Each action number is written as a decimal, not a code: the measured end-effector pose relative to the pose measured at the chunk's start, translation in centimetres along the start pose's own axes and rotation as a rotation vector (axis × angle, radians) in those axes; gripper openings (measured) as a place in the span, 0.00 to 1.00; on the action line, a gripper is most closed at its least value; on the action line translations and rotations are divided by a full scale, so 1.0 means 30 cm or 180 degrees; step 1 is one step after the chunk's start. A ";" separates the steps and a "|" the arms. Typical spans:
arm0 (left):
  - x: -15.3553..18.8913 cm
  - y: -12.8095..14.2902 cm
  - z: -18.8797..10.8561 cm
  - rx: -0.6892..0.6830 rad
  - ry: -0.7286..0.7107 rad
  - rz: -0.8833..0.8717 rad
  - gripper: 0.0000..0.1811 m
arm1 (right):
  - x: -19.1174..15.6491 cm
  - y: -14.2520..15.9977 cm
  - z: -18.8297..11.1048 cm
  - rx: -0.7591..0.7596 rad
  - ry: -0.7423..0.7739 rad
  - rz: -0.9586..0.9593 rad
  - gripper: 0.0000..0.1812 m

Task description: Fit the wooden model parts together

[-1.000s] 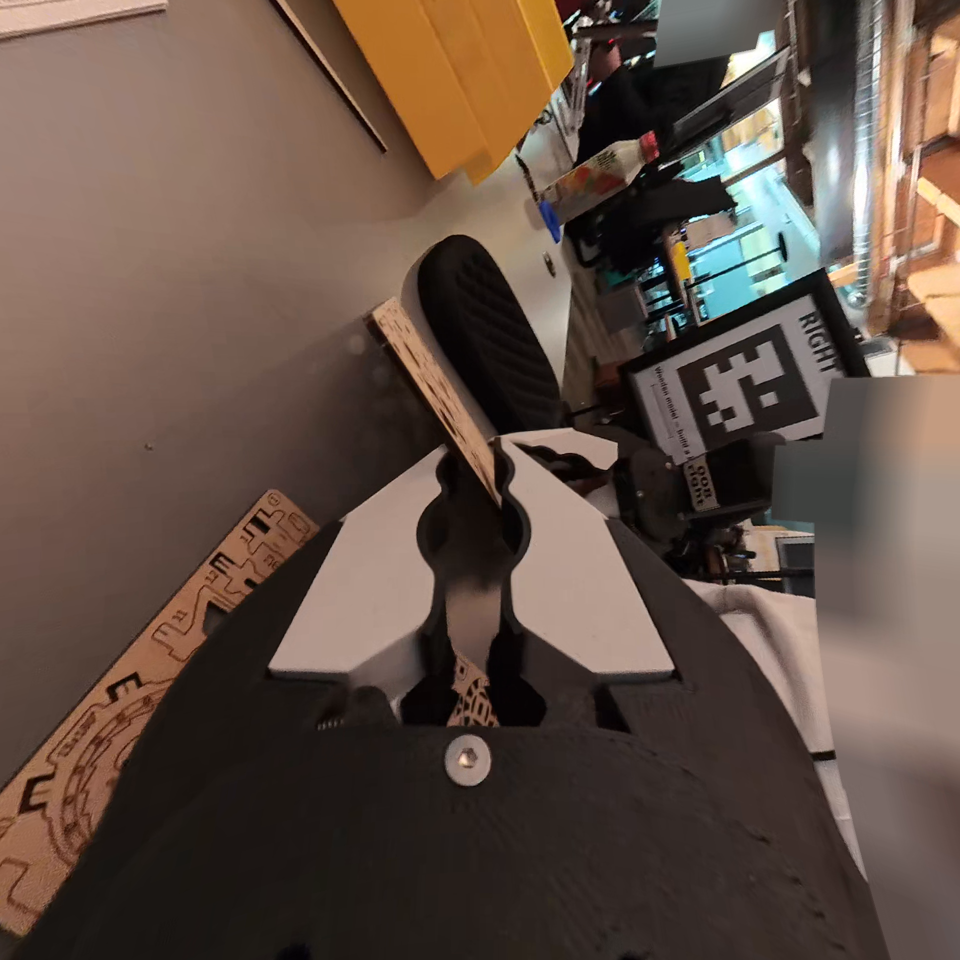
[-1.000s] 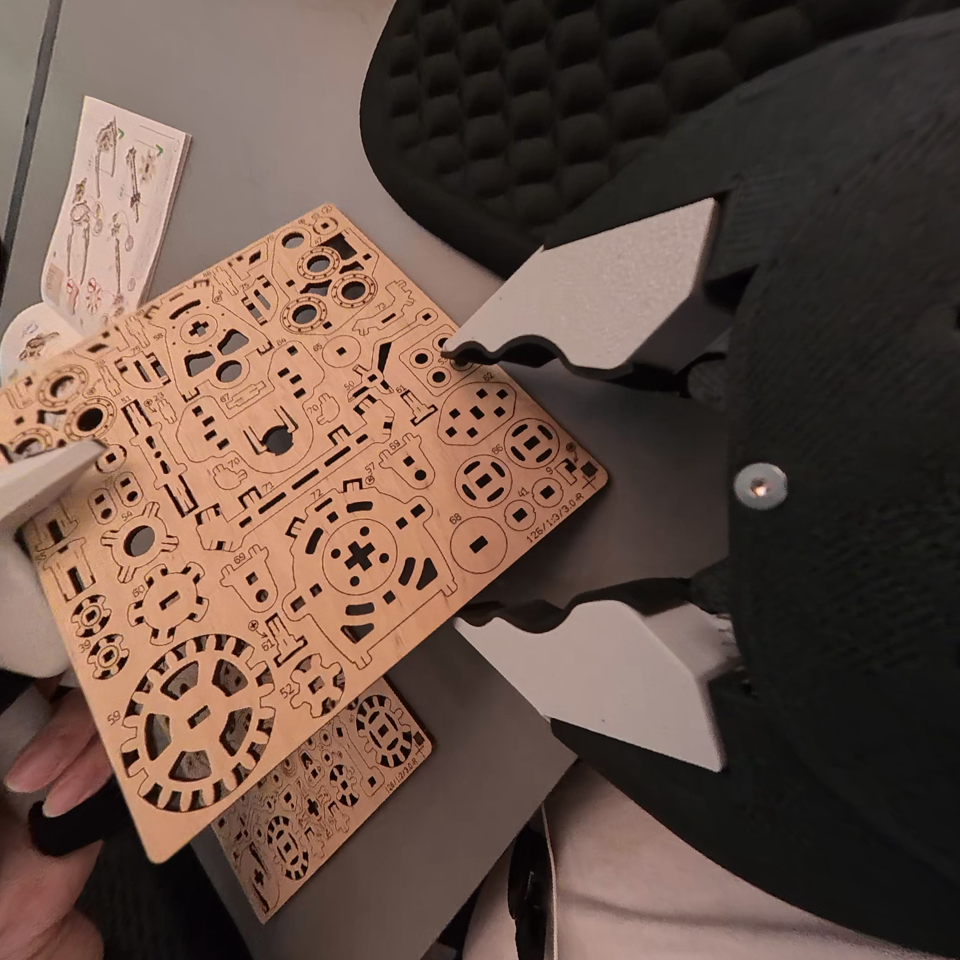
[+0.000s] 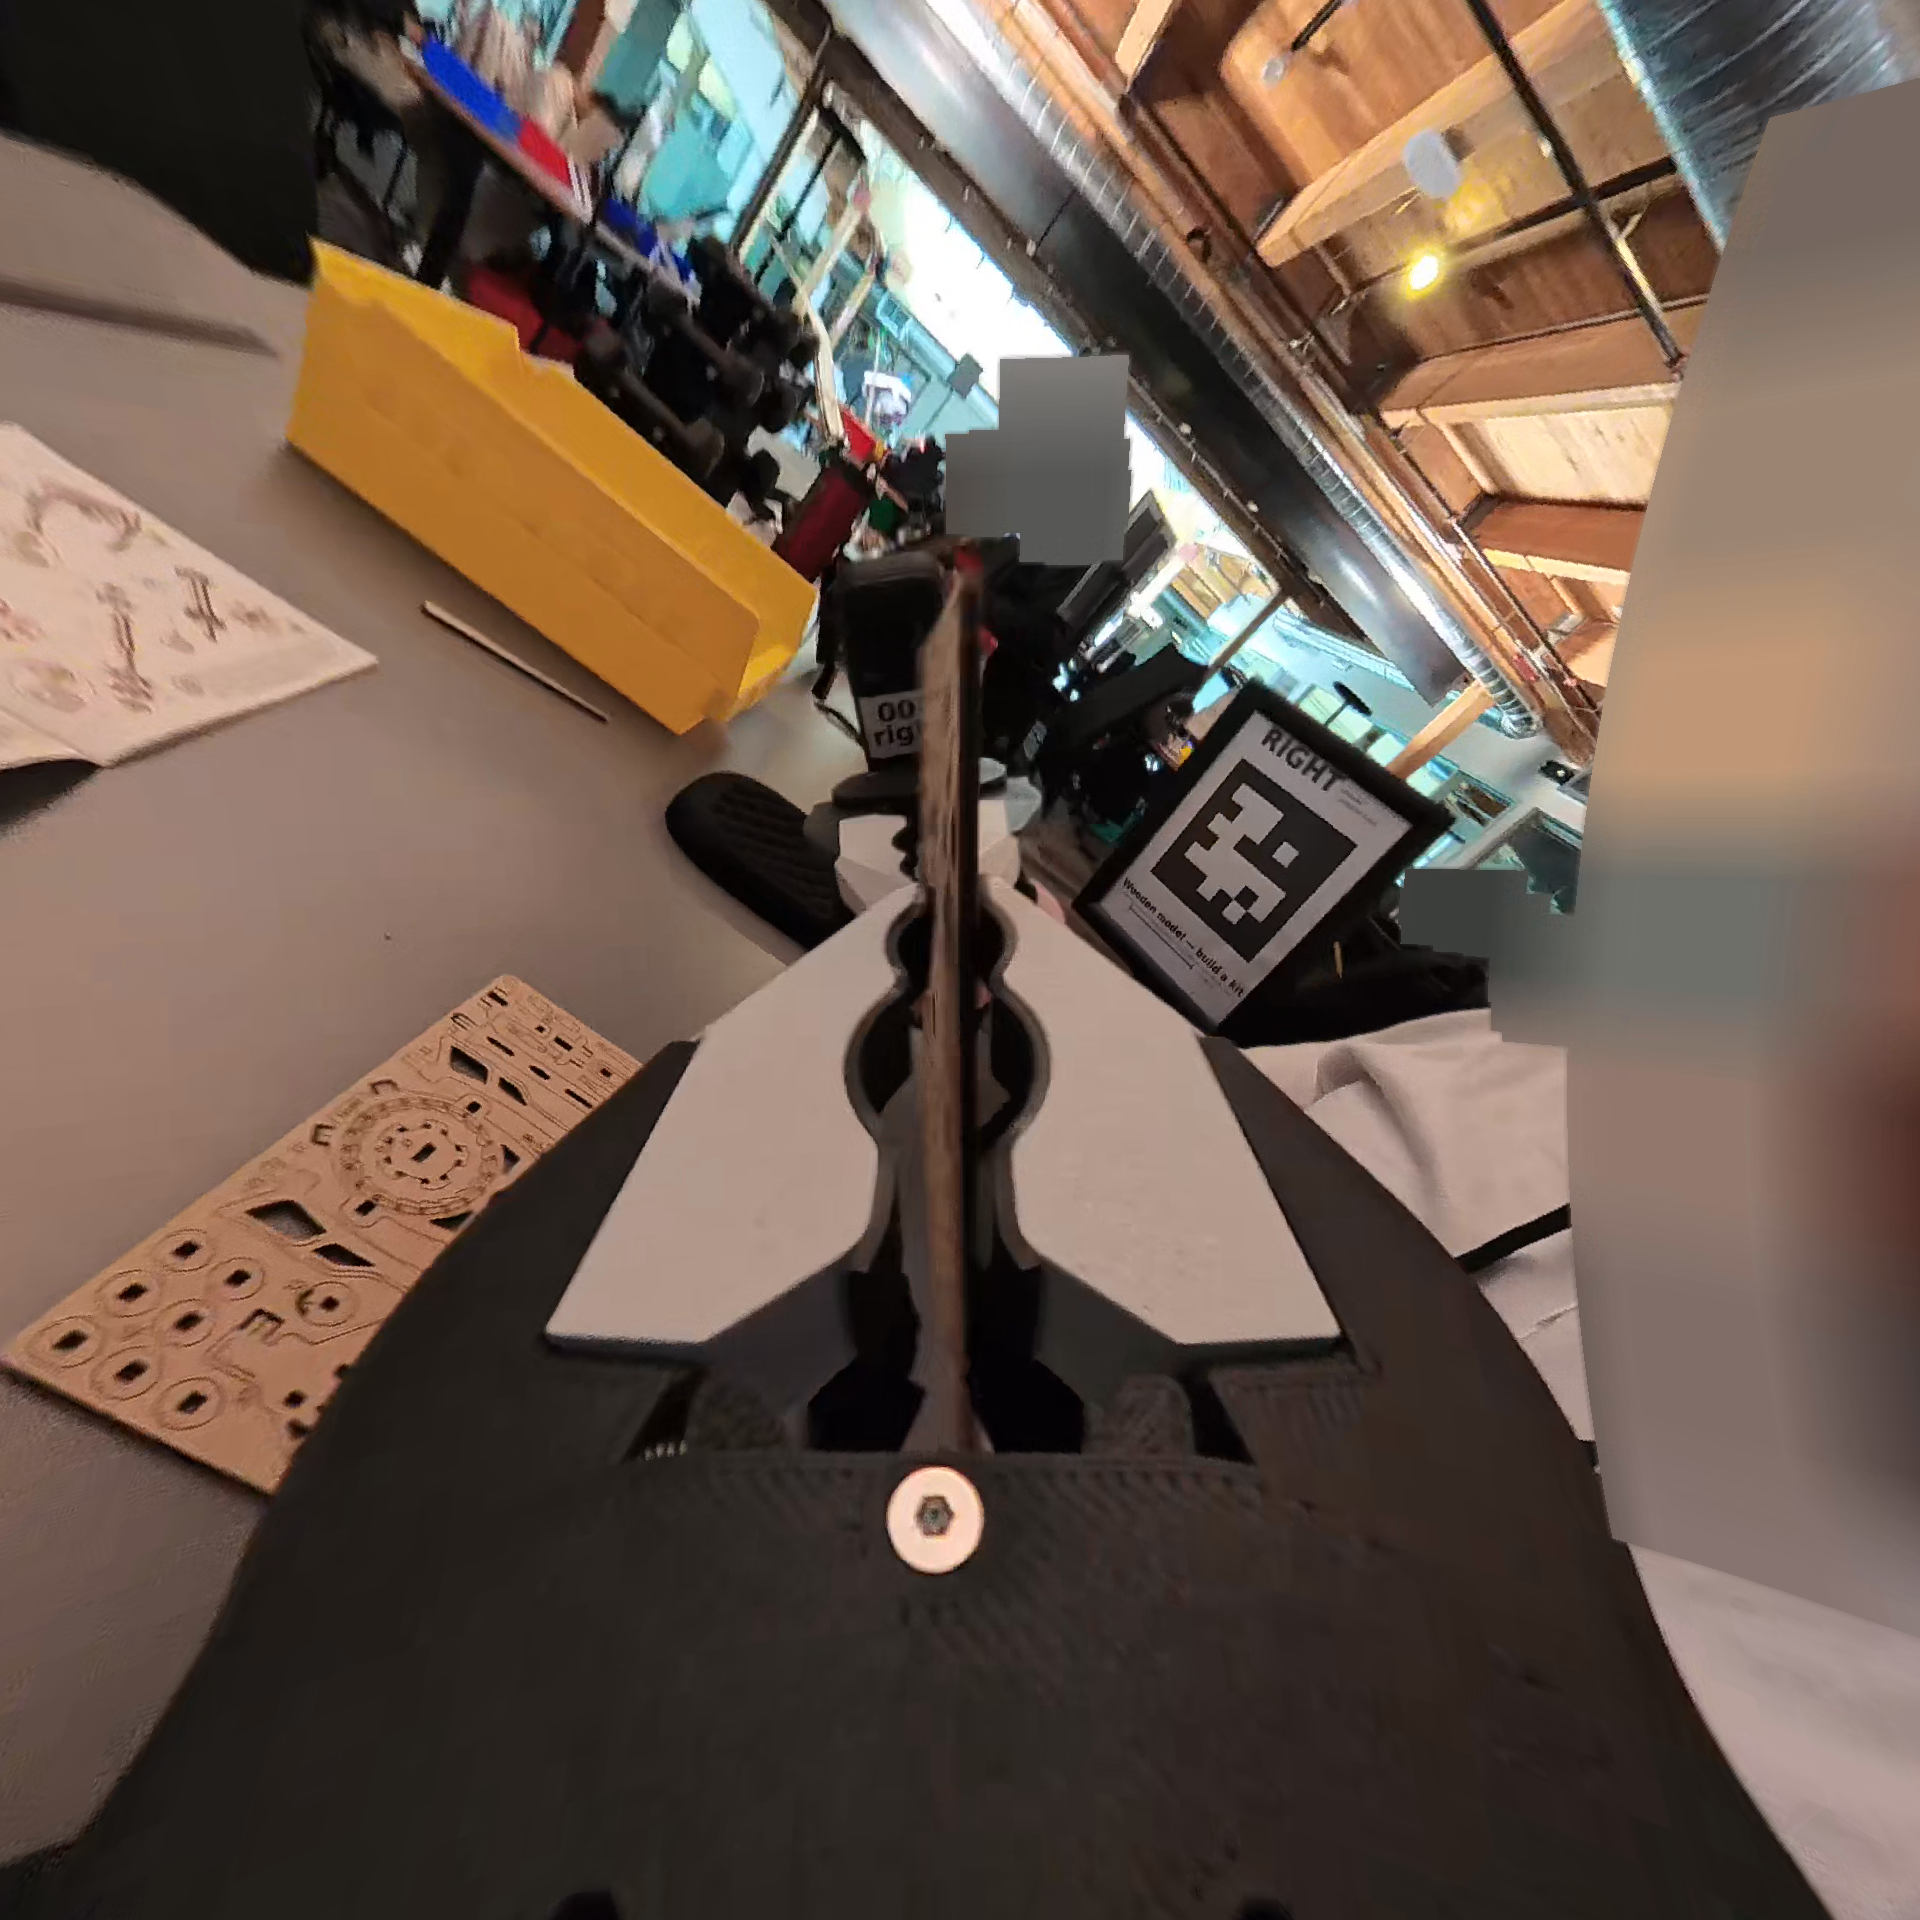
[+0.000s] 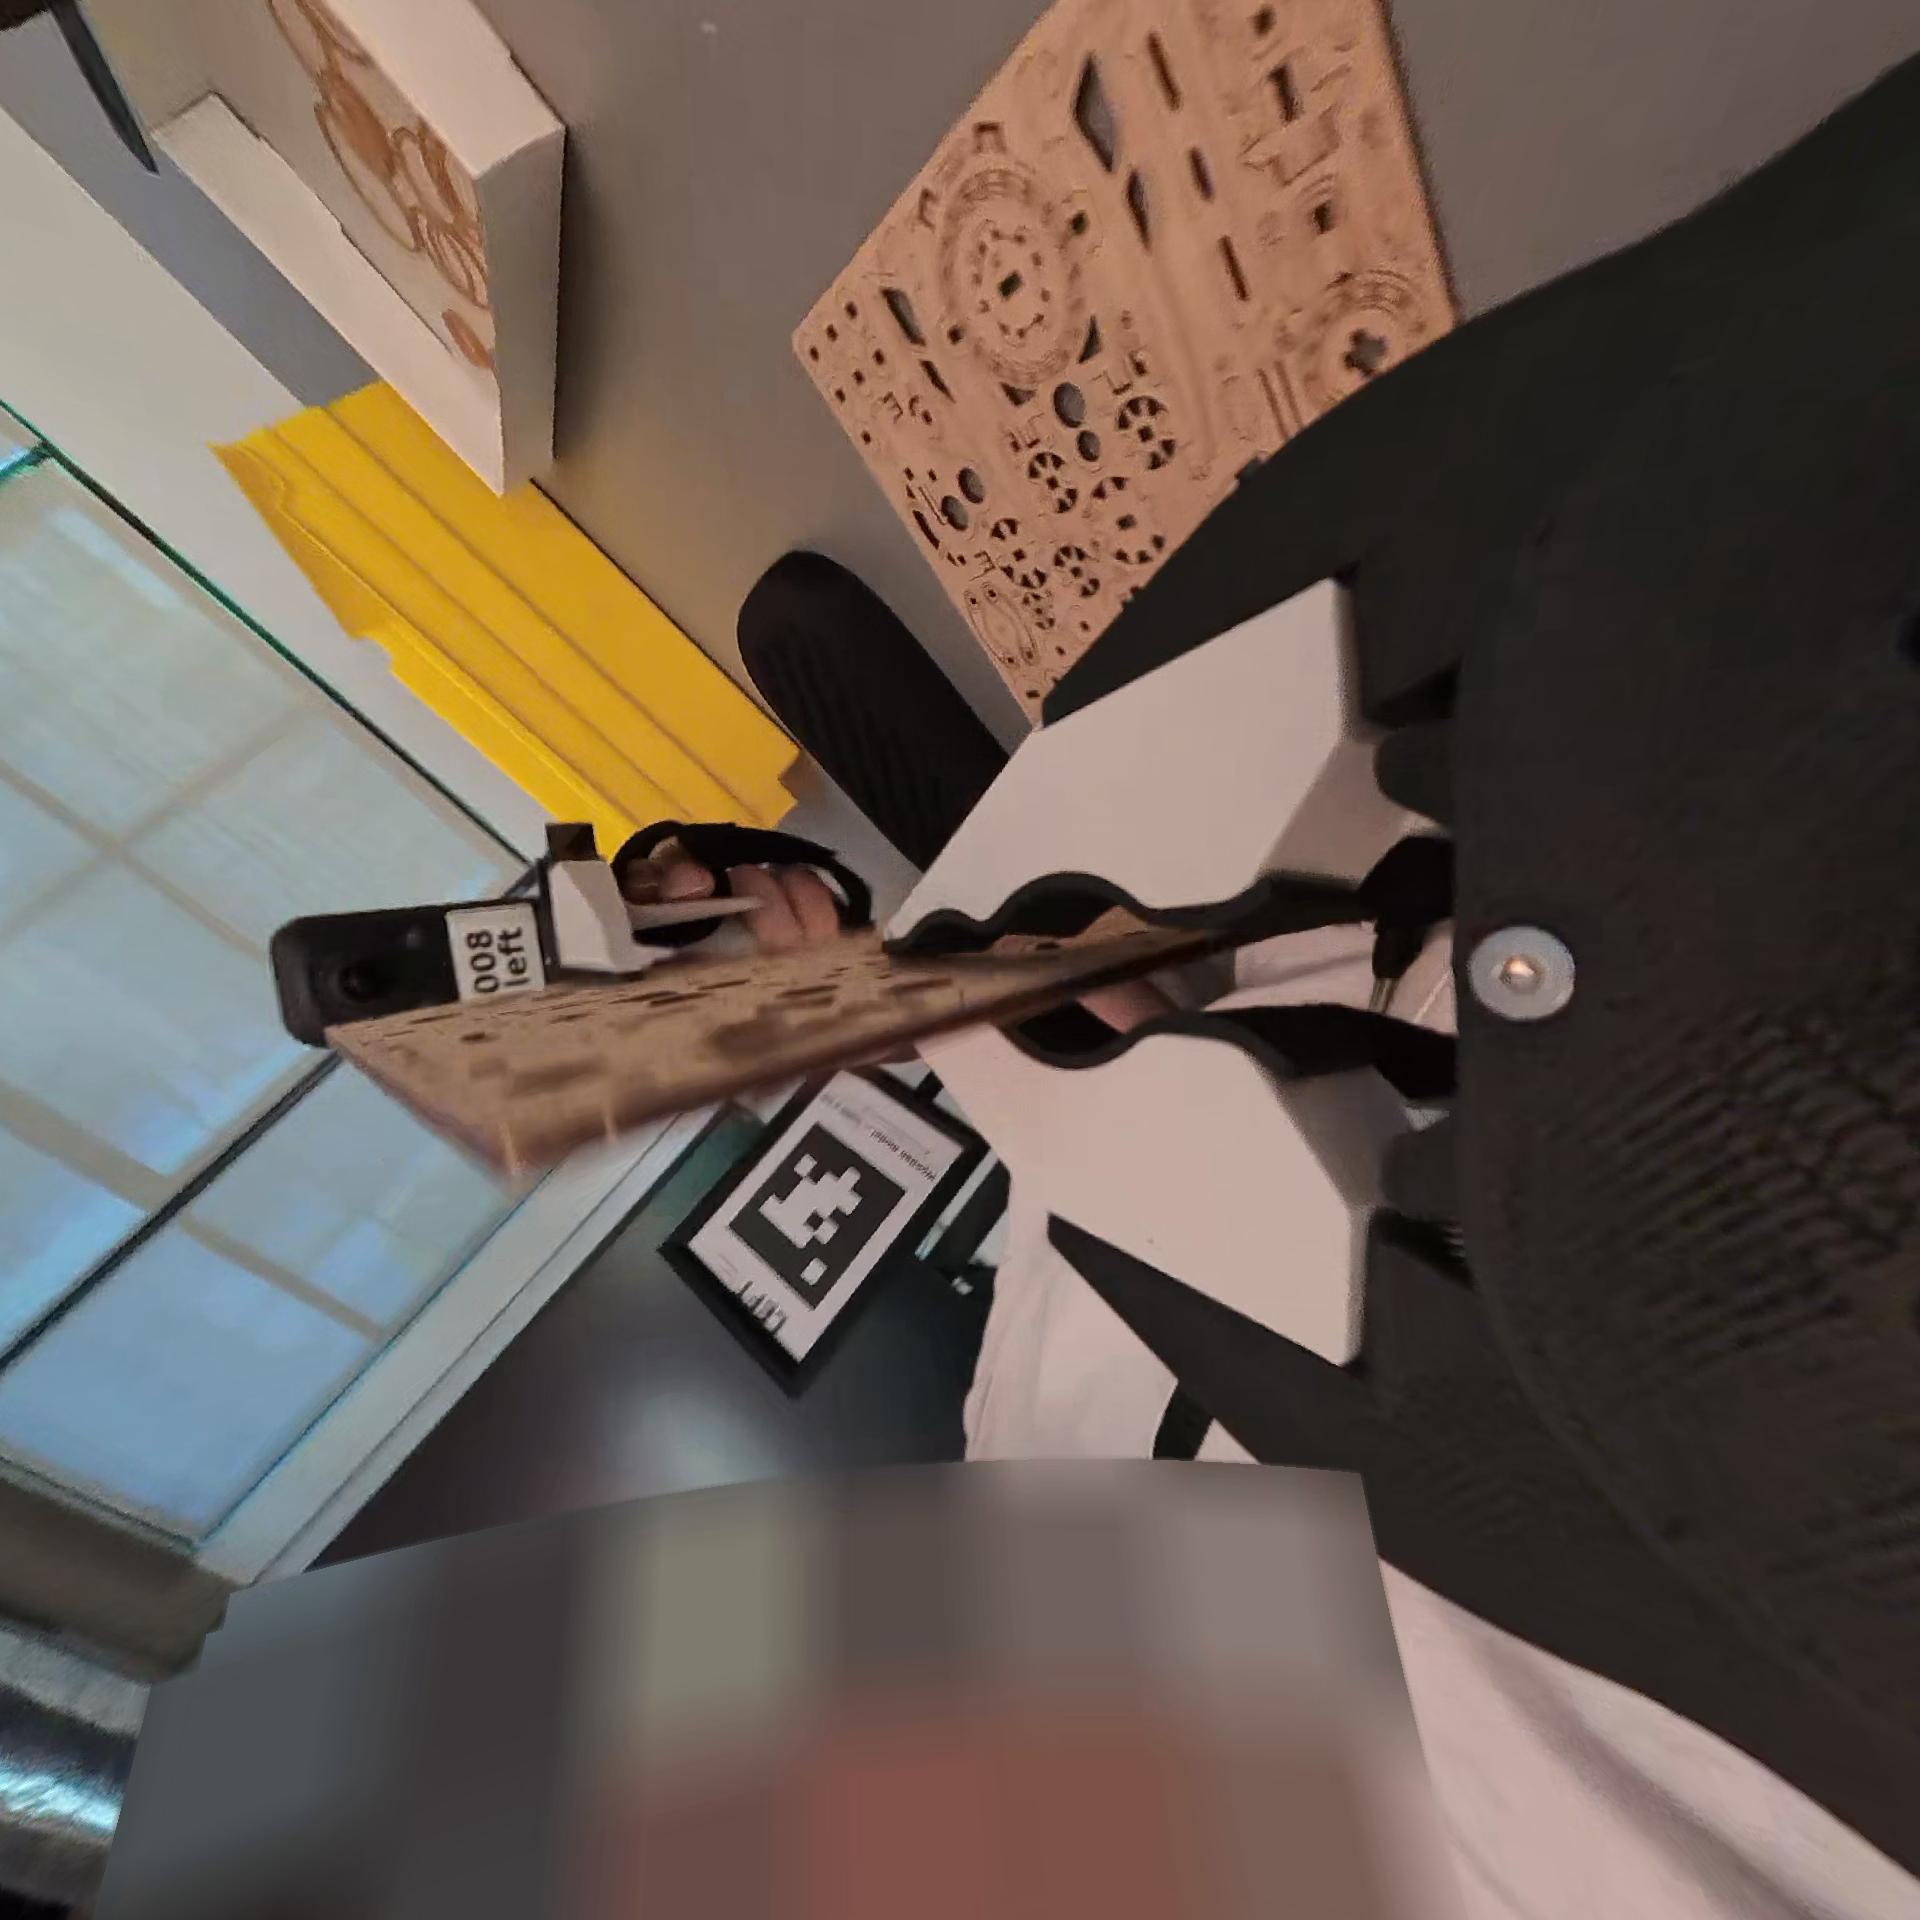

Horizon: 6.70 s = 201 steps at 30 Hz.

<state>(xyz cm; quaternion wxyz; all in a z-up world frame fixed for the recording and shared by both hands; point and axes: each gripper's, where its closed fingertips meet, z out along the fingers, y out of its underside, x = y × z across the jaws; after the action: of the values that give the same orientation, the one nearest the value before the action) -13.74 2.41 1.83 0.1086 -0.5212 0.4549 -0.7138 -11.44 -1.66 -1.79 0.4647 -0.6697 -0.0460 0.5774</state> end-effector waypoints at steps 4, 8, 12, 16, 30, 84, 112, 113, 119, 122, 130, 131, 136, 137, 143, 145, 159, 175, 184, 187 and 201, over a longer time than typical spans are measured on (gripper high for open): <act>0.000 -0.053 -0.141 0.0259 -0.0340 0.0285 0.24 | 0.002 -0.018 0.096 -0.0184 -0.0120 0.0065 0.01; -0.028 -0.112 -0.359 0.0538 -0.1200 0.0713 0.29 | 0.045 -0.067 0.165 -0.0199 -0.0116 0.0651 0.01; -0.073 -0.162 -0.693 0.0880 -0.2720 0.1121 0.33 | 0.067 -0.139 0.247 -0.0240 -0.0096 0.1133 0.01; -0.088 -0.135 -1.024 0.1084 -0.4101 0.1163 0.41 | 0.072 -0.230 0.405 -0.0334 0.0098 0.1170 0.01; -0.070 -0.027 -1.350 0.1454 -0.5098 0.1020 0.44 | 0.262 -0.358 1.157 -0.0513 0.0847 0.1247 0.01; 0.021 0.000 -1.492 0.1797 -0.5153 0.1015 0.40 | 0.663 -0.114 1.431 -0.1229 0.2729 0.1125 0.23; 0.075 -0.010 -1.494 0.1994 -0.5059 0.1085 0.38 | 0.688 0.017 1.394 -0.2323 0.3337 0.0878 0.77; 0.077 -0.010 -1.494 0.2002 -0.5054 0.1088 0.38 | 0.687 0.015 1.398 -0.2276 0.3310 0.0916 0.79; 0.094 -0.014 -1.486 0.2041 -0.5007 0.1130 0.37 | 0.685 0.002 1.417 -0.2041 0.3288 0.1048 0.84; 0.105 -0.017 -1.482 0.2064 -0.4986 0.1159 0.37 | 0.677 -0.001 1.412 -0.2145 0.3356 0.0956 0.84; 0.133 -0.021 -1.467 0.2096 -0.4919 0.1226 0.37 | 0.645 -0.016 1.400 -0.2305 0.3399 0.0841 0.84; 0.138 -0.022 -1.465 0.2108 -0.4905 0.1240 0.37 | 0.636 -0.023 1.401 -0.2305 0.3383 0.0828 0.84; 0.147 -0.025 -1.456 0.2113 -0.4863 0.1273 0.36 | 0.528 -0.116 1.435 -0.2200 0.3083 0.0645 0.84; 0.148 -0.025 -1.453 0.2113 -0.4845 0.1278 0.36 | 0.491 -0.143 1.441 -0.2176 0.2976 0.0536 0.84; 0.158 -0.031 -1.449 0.2153 -0.4772 0.1328 0.36 | 0.215 -0.322 1.365 -0.1885 0.2280 -0.0749 0.83; 0.163 -0.038 -1.437 0.2168 -0.4701 0.1377 0.36 | 0.117 -0.392 1.283 -0.1570 0.2066 -0.1375 0.81; 0.078 -0.114 -1.043 0.1470 -0.3665 0.1852 0.34 | -0.081 -0.604 0.251 0.0721 0.2078 -0.3710 0.65; -0.157 0.237 -0.261 -0.0914 -0.2002 0.1472 0.54 | 0.299 -0.077 -0.188 -0.1972 0.1228 -0.2735 0.48; -0.266 0.409 -0.199 -0.1868 -0.2380 0.1188 0.59 | 0.411 -0.092 -0.159 -0.2441 0.0310 -0.2663 0.30; -0.286 0.449 -0.203 -0.2133 -0.2617 0.1135 0.59 | 0.425 -0.049 -0.160 -0.2226 0.0153 -0.2520 0.28; -0.284 0.541 -0.178 -0.2543 -0.2566 0.1262 0.66 | 0.410 -0.053 -0.178 -0.1966 0.0003 -0.2379 0.27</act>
<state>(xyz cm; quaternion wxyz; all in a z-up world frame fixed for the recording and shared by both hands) -19.72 1.51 -16.26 0.1994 -0.6566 0.6994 -0.1998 -2.26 3.57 -10.24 0.4198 -0.7143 -0.4525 0.3299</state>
